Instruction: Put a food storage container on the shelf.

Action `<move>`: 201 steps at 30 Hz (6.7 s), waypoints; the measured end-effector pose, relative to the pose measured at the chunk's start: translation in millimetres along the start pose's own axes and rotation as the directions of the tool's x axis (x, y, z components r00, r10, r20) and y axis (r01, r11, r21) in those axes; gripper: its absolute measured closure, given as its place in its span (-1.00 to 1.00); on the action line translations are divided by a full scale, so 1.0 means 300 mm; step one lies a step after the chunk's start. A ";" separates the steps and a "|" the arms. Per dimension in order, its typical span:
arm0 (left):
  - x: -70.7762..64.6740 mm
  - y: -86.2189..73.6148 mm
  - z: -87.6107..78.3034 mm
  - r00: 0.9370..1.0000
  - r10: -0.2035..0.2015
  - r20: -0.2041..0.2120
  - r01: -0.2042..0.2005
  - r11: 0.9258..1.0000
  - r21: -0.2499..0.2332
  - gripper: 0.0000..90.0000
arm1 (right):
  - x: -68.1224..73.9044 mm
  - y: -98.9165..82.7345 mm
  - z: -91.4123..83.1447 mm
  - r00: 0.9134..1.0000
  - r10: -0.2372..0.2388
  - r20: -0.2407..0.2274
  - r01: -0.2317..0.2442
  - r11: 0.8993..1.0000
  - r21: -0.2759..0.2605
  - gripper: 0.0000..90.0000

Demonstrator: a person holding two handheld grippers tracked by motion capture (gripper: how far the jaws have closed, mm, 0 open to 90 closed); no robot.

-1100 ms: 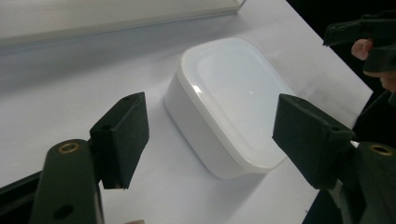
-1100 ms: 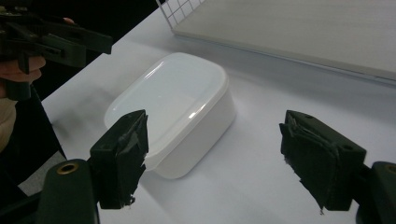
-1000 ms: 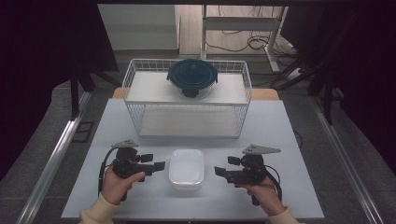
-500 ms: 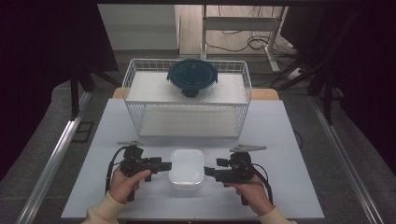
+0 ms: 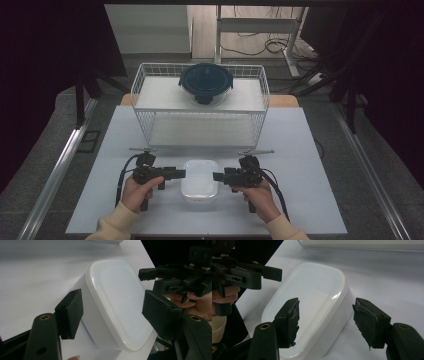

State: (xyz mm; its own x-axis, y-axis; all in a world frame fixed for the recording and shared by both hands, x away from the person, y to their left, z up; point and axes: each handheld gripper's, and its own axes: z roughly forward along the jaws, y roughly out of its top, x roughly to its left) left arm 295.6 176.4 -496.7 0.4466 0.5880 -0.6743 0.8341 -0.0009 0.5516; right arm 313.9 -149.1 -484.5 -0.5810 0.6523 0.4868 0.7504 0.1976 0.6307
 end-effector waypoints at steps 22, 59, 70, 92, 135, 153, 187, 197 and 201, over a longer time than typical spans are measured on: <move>0.031 -0.036 0.055 0.998 -0.038 0.042 0.035 0.998 0.057 0.34 | -0.024 -0.023 0.035 0.995 0.062 -0.074 -0.059 0.997 0.044 0.20; -0.005 -0.072 -0.006 0.992 -0.044 0.118 0.044 0.999 -0.001 0.78 | 0.003 -0.051 -0.040 0.992 0.089 -0.091 -0.092 0.995 -0.030 0.67; -0.026 -0.068 -0.016 0.995 0.006 0.098 -0.006 1.000 -0.008 0.81 | 0.010 -0.049 -0.048 0.995 0.064 -0.078 -0.067 0.997 -0.041 0.72; -0.088 -0.049 -0.067 0.992 0.083 0.100 -0.078 0.995 -0.057 0.81 | 0.067 -0.024 -0.111 0.996 -0.021 -0.087 0.013 0.995 -0.097 0.73; -0.280 0.222 -0.265 0.967 0.232 0.102 -0.213 0.963 -0.167 0.80 | 0.239 0.261 -0.302 0.979 -0.188 -0.077 0.166 0.959 -0.231 0.73; -0.336 0.331 -0.325 0.959 0.263 0.101 -0.241 0.952 -0.189 0.80 | 0.297 0.370 -0.363 0.970 -0.236 -0.059 0.213 0.942 -0.260 0.73; -0.396 0.710 -0.384 0.955 0.283 0.085 -0.263 0.945 -0.197 0.77 | 0.330 0.728 -0.455 0.962 -0.273 -0.013 0.256 0.915 -0.311 0.73; -0.367 0.811 -0.358 0.963 0.258 0.083 -0.239 0.952 -0.189 0.77 | 0.274 0.804 -0.437 0.966 -0.255 -0.036 0.230 0.918 -0.322 0.73; -0.351 0.825 -0.351 0.966 0.247 0.081 -0.228 0.955 -0.188 0.76 | 0.265 0.823 -0.424 0.969 -0.245 -0.036 0.222 0.924 -0.312 0.73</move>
State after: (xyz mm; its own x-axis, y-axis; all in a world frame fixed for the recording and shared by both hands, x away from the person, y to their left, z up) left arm 421.0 199.4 -237.7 0.6633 0.5025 -0.5546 0.6337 0.0170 0.7734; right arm 412.9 -141.6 -213.4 -0.7579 0.5575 0.3388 0.4661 0.0993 0.8791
